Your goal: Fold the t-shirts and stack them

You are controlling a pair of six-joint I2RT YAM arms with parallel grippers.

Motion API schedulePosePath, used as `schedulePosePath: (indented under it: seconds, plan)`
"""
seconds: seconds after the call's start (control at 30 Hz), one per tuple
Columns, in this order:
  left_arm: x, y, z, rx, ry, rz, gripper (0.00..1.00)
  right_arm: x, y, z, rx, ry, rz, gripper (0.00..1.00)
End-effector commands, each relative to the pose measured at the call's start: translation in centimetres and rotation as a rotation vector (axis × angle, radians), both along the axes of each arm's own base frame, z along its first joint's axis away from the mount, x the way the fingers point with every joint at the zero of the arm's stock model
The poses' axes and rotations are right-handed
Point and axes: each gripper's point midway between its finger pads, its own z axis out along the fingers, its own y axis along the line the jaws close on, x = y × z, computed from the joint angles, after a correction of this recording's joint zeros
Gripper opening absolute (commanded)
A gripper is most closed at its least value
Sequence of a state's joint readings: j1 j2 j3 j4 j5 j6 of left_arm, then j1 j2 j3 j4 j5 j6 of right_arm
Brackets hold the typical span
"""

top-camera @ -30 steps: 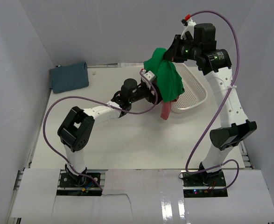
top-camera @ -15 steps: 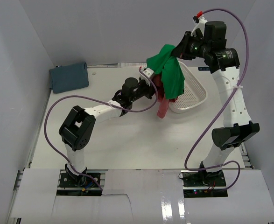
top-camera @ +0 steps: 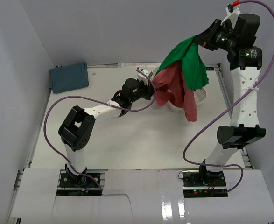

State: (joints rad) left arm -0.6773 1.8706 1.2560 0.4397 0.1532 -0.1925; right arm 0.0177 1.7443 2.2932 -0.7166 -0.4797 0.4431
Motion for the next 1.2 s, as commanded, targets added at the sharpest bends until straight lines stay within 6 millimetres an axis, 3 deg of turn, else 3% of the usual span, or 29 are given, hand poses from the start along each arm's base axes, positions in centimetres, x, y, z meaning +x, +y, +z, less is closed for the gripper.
schedulePosePath:
  seconds: [0.0, 0.07, 0.23, 0.33, 0.37, 0.4, 0.43, 0.47, 0.5, 0.53, 0.57, 0.6, 0.67, 0.7, 0.73, 0.77, 0.9, 0.93, 0.97, 1.03, 1.07, 1.13, 1.17]
  plan:
    - [-0.3, 0.8, -2.5, 0.033, 0.076, 0.020, 0.00, -3.8, -2.4, 10.6, 0.045, -0.330, -0.014, 0.08]
    - [-0.5, 1.3, -3.4, 0.039, 0.099, 0.037, 0.00, -3.7, -3.9, 11.4, 0.074, -0.349, -0.028, 0.08]
    - [-0.8, 1.4, -4.3, 0.036, 0.129, 0.035, 0.00, -3.7, -4.0, 11.6, 0.111, -0.349, 0.036, 0.08]
    - [0.2, 0.6, -2.1, 0.013, 0.082, 0.024, 0.00, -3.8, -3.6, 10.4, 0.119, -0.320, 0.069, 0.08]
    - [0.4, 0.3, -2.2, 0.023, 0.088, 0.016, 0.00, -4.3, -3.4, 10.7, 0.115, -0.335, 0.074, 0.08]
    - [1.3, -0.5, 0.0, 0.003, 0.053, 0.010, 0.00, -4.2, -3.5, 10.2, 0.109, -0.330, 0.073, 0.08]
    - [1.7, -1.0, 0.7, 0.002, 0.045, 0.001, 0.00, -4.4, -3.5, 10.4, 0.104, -0.335, 0.075, 0.08]
    - [2.0, -1.7, -0.3, 0.021, 0.072, -0.019, 0.00, -4.6, -3.4, 10.4, 0.102, -0.335, 0.081, 0.08]
    - [2.9, -2.6, 2.3, -0.010, 0.033, -0.026, 0.00, -4.8, -3.3, 10.6, 0.098, -0.340, 0.087, 0.08]
    - [3.3, -3.0, 2.8, -0.017, 0.029, -0.034, 0.00, -5.2, -3.2, 11.1, 0.092, -0.355, 0.094, 0.08]
    - [3.6, -3.5, 2.0, -0.009, 0.044, -0.044, 0.00, -5.6, -3.1, 11.5, 0.085, -0.372, 0.097, 0.08]
    - [4.2, -4.1, 4.0, -0.040, 0.019, -0.050, 0.00, -5.8, -3.1, 11.8, 0.078, -0.384, 0.093, 0.08]
    - [4.6, -4.8, 4.6, -0.049, 0.021, -0.060, 0.00, -6.6, -3.2, 12.6, 0.054, -0.421, 0.084, 0.08]
    - [4.8, -5.4, 3.8, -0.046, 0.035, -0.075, 0.00, -7.0, -3.1, 13.0, 0.047, -0.437, 0.088, 0.08]
    - [5.1, -5.9, 5.2, -0.068, 0.017, -0.085, 0.00, -7.3, -2.9, 13.2, 0.046, -0.446, 0.098, 0.08]
    - [5.2, -6.3, 5.2, -0.070, 0.020, -0.092, 0.00, -8.2, -2.5, 13.6, 0.043, -0.460, 0.122, 0.08]
    - [5.6, -8.3, 4.1, -0.076, 0.055, -0.139, 0.00, -10.6, -1.9, 14.7, 0.025, -0.530, 0.151, 0.08]
    - [5.8, -8.9, 2.8, -0.072, 0.078, -0.151, 0.06, -11.0, -1.8, 15.1, 0.015, -0.558, 0.153, 0.08]
    - [5.9, -9.2, 3.2, -0.092, 0.085, -0.157, 0.26, -11.8, -1.7, 15.5, 0.004, -0.579, 0.153, 0.08]
    - [5.8, -9.7, 2.7, -0.101, 0.101, -0.167, 0.36, -12.4, -1.6, 16.0, -0.003, -0.593, 0.157, 0.08]
    - [5.9, -9.9, 2.8, -0.108, 0.101, -0.167, 0.48, -12.5, -1.5, 15.9, -0.003, -0.586, 0.172, 0.08]
    - [6.0, -10.0, 2.8, -0.110, 0.098, -0.156, 0.62, -13.0, -1.2, 16.2, 0.007, -0.585, 0.192, 0.08]
    - [6.1, -9.9, 3.2, -0.114, 0.092, -0.151, 0.76, -13.4, -0.8, 16.3, 0.007, -0.592, 0.218, 0.08]
